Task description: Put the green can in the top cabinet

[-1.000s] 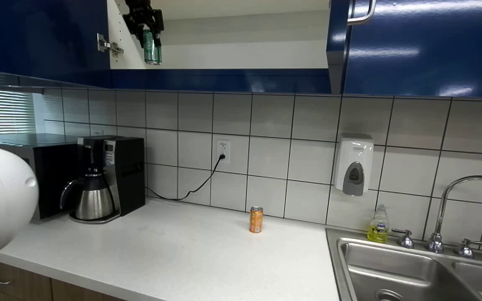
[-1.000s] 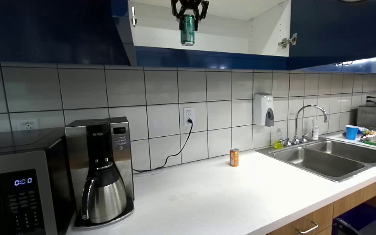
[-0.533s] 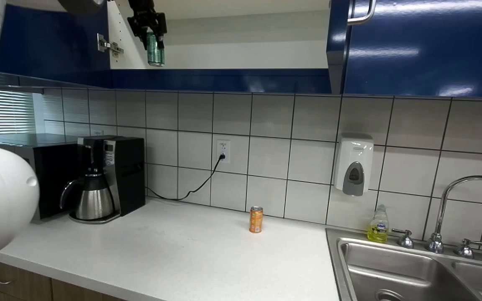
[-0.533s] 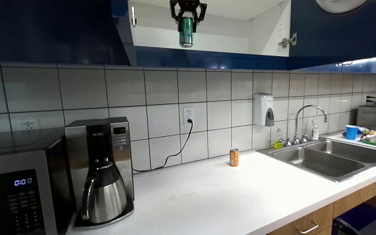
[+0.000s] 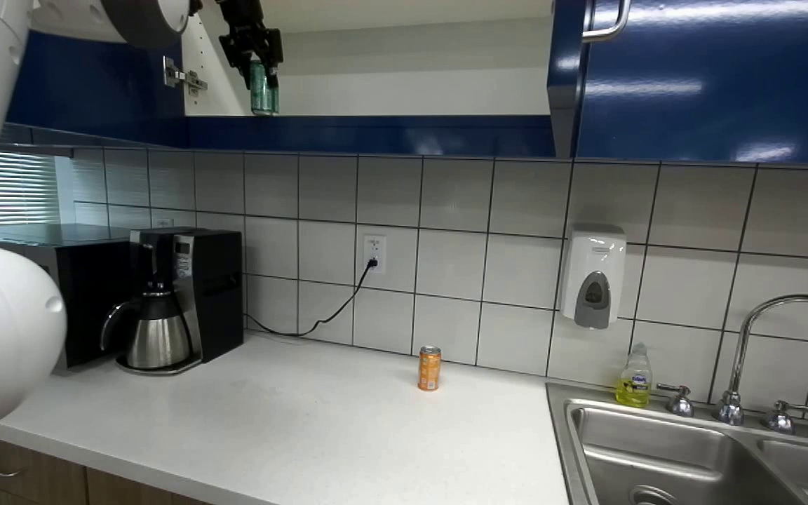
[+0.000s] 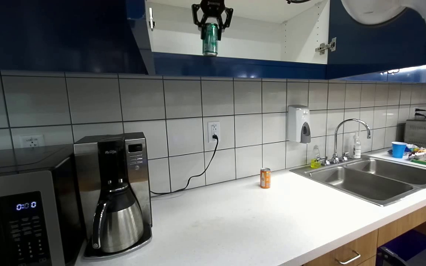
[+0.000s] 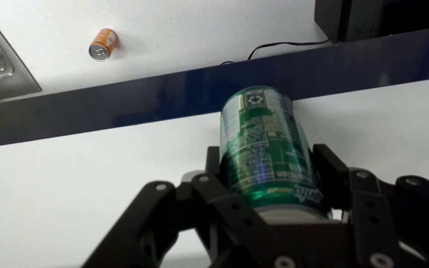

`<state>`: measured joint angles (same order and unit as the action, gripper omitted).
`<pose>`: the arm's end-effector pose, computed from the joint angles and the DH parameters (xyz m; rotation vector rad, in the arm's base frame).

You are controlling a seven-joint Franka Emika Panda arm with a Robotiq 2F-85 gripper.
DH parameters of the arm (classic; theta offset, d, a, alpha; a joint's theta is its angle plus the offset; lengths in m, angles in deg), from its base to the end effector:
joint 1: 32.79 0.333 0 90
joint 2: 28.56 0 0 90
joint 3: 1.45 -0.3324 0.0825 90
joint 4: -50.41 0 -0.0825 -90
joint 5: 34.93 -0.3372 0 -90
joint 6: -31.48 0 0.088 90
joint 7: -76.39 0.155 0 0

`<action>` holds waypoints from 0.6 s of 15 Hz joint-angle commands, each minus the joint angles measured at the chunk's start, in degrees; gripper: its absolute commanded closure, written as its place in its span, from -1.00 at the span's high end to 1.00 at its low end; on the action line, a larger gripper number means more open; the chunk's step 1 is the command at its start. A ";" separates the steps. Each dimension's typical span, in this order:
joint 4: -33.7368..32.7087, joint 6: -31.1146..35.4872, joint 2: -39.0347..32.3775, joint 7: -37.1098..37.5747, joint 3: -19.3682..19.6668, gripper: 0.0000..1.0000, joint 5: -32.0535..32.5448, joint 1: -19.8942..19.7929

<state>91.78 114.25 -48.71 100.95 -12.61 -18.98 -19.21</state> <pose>0.5607 0.1708 0.7426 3.0390 -0.1658 0.6494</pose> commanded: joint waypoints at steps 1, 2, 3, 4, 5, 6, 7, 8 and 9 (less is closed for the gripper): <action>-4.66 -1.95 -2.49 1.52 0.52 -0.24 1.32 1.14; -5.06 -1.85 -2.81 1.52 0.59 -0.24 1.39 1.17; -5.42 -1.88 -3.09 1.51 0.62 -0.24 1.32 1.15; -5.69 -1.87 -3.31 1.52 0.69 -0.24 1.36 1.18; -6.03 -1.98 -3.59 1.50 0.76 -0.24 1.31 1.18; -6.31 -1.98 -3.83 1.53 0.89 -0.24 1.33 1.24; -6.55 -2.06 -4.02 1.49 0.99 -0.24 1.26 1.28; -6.80 -2.07 -4.23 1.53 1.10 -0.24 1.25 1.35; -7.06 -2.17 -4.47 1.56 1.17 -0.24 1.24 1.39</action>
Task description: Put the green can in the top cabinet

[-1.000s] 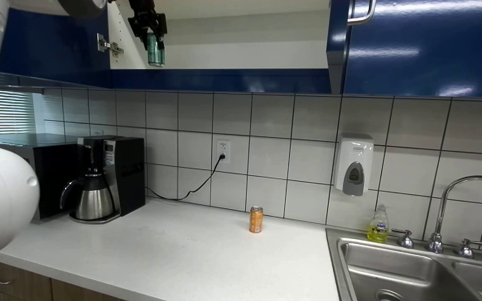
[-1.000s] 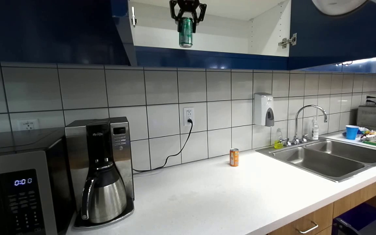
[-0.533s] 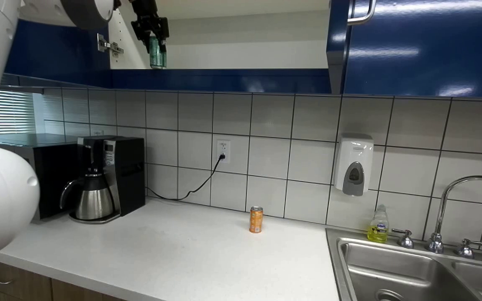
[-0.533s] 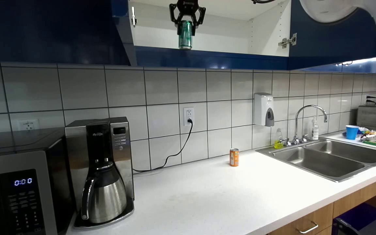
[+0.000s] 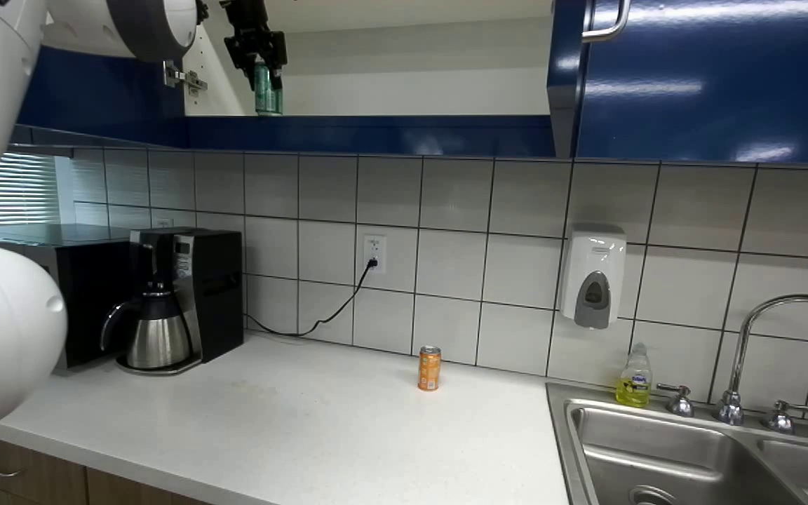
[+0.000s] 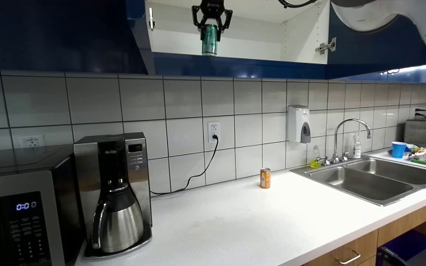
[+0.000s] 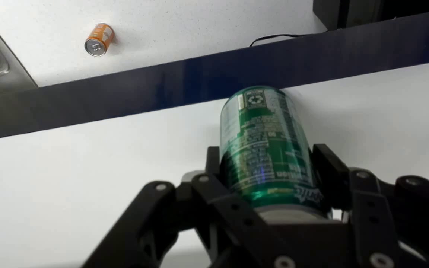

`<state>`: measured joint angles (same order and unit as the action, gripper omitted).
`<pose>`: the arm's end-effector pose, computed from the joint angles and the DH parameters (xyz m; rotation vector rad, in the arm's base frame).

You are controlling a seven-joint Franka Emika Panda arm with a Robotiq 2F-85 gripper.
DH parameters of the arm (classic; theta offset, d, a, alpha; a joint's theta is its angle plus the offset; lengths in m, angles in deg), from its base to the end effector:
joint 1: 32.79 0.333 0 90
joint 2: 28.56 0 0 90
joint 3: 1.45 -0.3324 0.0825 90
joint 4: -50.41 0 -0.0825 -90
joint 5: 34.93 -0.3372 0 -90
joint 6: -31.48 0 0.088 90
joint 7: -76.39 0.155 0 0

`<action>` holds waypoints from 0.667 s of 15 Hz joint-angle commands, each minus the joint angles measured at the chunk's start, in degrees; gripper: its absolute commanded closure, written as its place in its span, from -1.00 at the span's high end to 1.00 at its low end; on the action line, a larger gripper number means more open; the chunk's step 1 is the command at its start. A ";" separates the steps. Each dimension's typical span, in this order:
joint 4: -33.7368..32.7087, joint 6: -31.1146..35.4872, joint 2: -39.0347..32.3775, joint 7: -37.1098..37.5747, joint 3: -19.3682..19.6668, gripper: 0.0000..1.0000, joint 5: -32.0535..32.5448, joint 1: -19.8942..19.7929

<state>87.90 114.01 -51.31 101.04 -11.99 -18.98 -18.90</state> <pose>0.5713 0.1686 0.7414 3.0432 -0.1881 0.6727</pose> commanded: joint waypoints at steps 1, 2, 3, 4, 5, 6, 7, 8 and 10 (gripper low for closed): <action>-3.34 -1.97 -2.04 1.59 0.65 -0.20 1.34 1.15; -3.44 -2.01 -2.15 1.61 0.71 0.76 1.37 1.18; -3.58 -2.06 -2.27 1.70 0.77 0.80 1.32 1.20; -3.64 -2.09 -2.44 1.80 0.88 0.91 1.29 1.21; -3.71 -2.04 -2.63 1.87 0.99 1.00 1.23 1.21; -3.79 -2.03 -2.86 1.88 1.16 1.00 1.17 1.22; -3.85 -2.05 -3.11 1.96 1.33 1.00 1.10 1.21; -3.89 -2.03 -3.25 1.94 1.40 1.00 0.97 1.17; -4.07 -1.92 -3.30 1.92 1.48 1.00 0.89 1.14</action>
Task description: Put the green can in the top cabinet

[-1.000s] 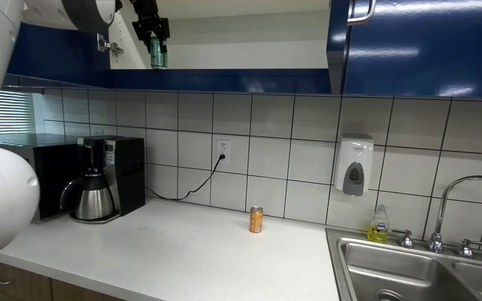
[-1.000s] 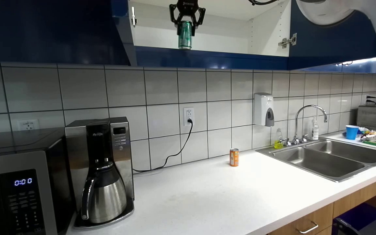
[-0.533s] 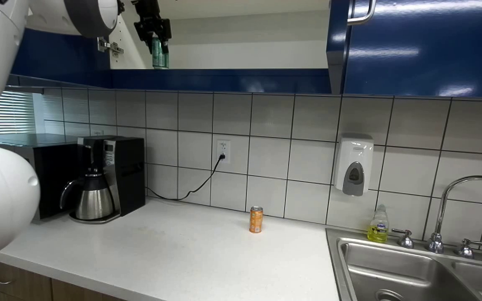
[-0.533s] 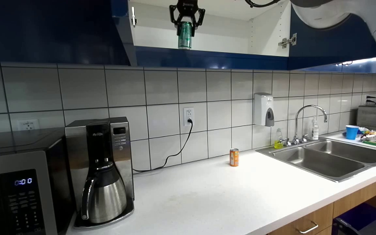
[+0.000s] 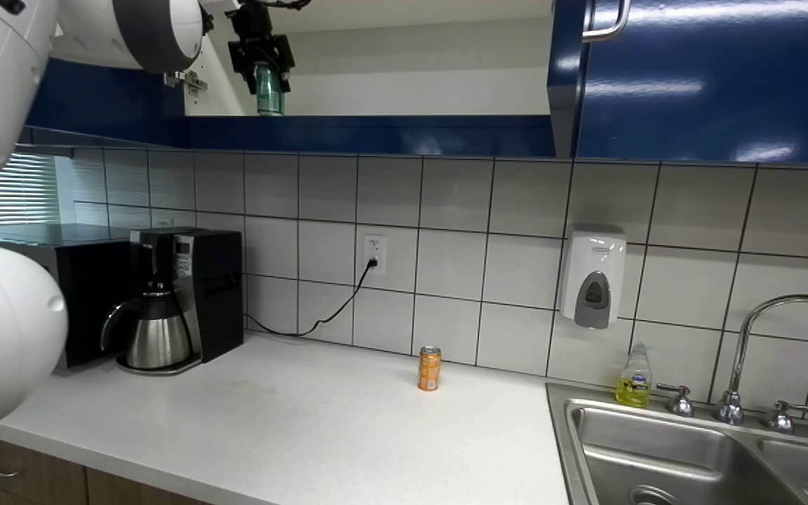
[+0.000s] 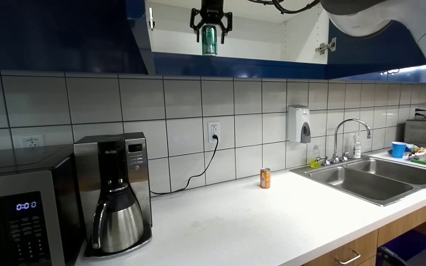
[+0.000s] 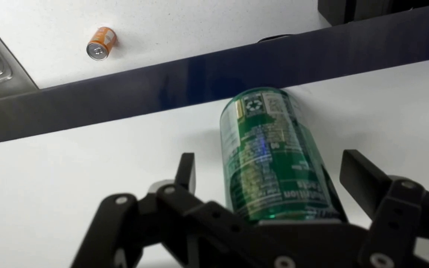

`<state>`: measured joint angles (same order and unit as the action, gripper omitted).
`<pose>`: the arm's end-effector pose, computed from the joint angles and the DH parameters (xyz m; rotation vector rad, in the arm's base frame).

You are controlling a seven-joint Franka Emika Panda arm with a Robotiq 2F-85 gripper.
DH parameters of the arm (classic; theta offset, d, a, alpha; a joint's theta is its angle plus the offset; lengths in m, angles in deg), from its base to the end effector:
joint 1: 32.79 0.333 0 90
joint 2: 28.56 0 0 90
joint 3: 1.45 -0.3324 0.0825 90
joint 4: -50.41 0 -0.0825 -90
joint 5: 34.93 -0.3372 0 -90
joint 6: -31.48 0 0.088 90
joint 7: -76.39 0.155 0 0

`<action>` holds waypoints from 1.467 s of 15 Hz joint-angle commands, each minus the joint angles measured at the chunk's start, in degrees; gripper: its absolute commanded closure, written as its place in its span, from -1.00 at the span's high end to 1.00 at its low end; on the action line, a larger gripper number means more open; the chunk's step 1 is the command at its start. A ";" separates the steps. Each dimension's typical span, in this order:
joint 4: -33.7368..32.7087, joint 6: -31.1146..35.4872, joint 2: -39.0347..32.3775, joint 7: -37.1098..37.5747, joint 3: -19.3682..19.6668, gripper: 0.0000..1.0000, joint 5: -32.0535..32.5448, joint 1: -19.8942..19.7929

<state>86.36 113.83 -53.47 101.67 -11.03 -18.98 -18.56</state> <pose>0.5836 0.1673 0.7286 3.0386 -0.2202 0.6516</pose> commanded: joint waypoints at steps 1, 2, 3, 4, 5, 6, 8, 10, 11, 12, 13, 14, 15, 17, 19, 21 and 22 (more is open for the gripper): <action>-2.58 -1.67 -1.07 1.25 0.52 1.00 0.89 0.81; -2.54 -1.61 -0.94 1.16 0.53 1.00 0.87 0.80; -2.52 -1.54 -0.81 1.11 0.55 1.00 0.82 0.78; -2.40 -1.42 -0.52 1.00 0.53 1.00 0.72 0.79; -2.33 -1.35 -0.27 0.69 0.43 1.00 0.51 0.77; -2.22 -1.05 0.06 0.53 0.38 1.00 0.53 0.83; -2.34 -1.20 0.37 0.36 0.18 1.00 -0.07 0.64; -2.14 -1.37 0.94 0.26 0.14 1.00 -0.29 0.62; -1.99 -1.33 1.24 0.11 0.07 1.00 -0.42 0.58; -1.72 -1.38 1.65 0.10 0.04 1.00 -0.50 0.56; -1.45 -1.47 2.10 0.12 -0.01 1.00 -0.64 0.53; -1.24 -1.66 2.53 -0.01 -0.10 1.00 -0.86 0.49; -0.90 -1.96 3.10 0.07 -0.16 1.00 -1.03 0.48; -0.44 -2.28 4.06 0.03 -0.19 1.00 -1.17 0.47; -0.04 -3.20 5.00 0.12 -0.20 1.00 -1.49 0.37; 0.48 -4.52 6.16 -0.18 -0.31 1.00 -2.08 0.06; 0.80 -4.85 6.80 -0.28 -0.33 1.00 -2.41 -0.02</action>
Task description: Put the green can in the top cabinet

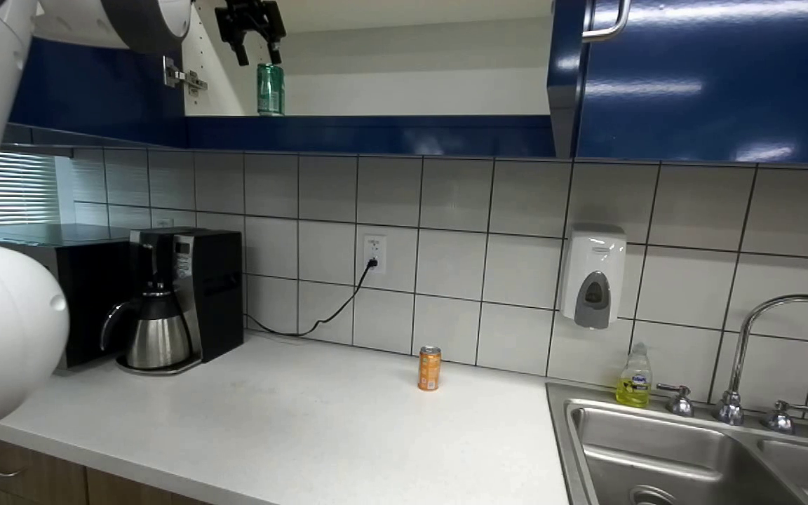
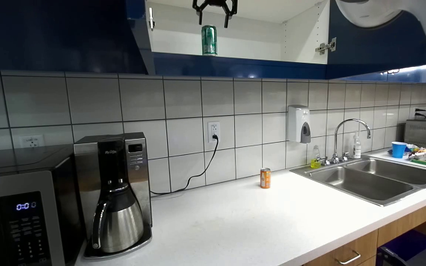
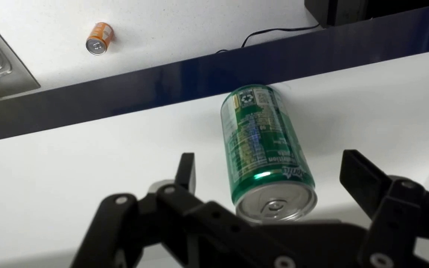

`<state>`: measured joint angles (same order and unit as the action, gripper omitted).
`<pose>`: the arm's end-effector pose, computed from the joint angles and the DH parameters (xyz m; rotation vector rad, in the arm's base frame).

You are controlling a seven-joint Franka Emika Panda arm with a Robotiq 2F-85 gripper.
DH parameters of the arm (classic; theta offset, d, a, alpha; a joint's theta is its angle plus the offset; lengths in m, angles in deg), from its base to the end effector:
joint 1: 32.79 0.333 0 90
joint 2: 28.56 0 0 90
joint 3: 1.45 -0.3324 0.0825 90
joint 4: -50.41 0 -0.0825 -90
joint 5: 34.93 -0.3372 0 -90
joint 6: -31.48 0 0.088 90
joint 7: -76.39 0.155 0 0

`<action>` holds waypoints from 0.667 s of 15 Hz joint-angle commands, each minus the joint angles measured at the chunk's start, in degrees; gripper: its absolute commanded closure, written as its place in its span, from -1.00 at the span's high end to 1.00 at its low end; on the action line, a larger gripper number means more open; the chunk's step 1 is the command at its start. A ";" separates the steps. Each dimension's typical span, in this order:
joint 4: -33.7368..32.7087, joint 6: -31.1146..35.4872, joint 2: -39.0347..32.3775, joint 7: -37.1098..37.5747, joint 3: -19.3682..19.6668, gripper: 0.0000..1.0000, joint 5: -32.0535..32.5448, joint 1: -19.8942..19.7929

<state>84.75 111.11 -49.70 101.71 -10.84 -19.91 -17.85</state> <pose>0.5465 0.1641 0.7709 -3.0465 0.2195 -0.7135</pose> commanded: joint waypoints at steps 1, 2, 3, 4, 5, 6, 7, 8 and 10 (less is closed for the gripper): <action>2.70 -2.51 3.59 -0.39 -0.57 1.00 -1.89 -0.81; 3.14 -2.91 4.31 -0.58 -0.62 1.00 -2.22 -0.87; 3.69 -3.29 5.11 -0.74 -0.71 1.00 -2.79 -0.99; 4.30 -3.53 5.84 -0.85 -0.63 1.00 -3.10 -0.93; 5.13 -3.62 6.80 -0.91 -0.57 1.00 -3.44 -0.94; 6.14 -3.72 7.82 -1.00 -0.58 1.00 -4.06 -1.05; 7.37 -3.80 8.92 -1.10 -0.52 1.00 -4.38 -1.00; 9.00 -3.81 10.24 -1.14 -0.46 1.00 -4.69 -0.99; 12.95 -3.28 13.33 -1.05 -0.34 1.00 -5.82 -1.14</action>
<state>89.97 107.81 -42.31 101.34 -10.84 -23.81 -17.87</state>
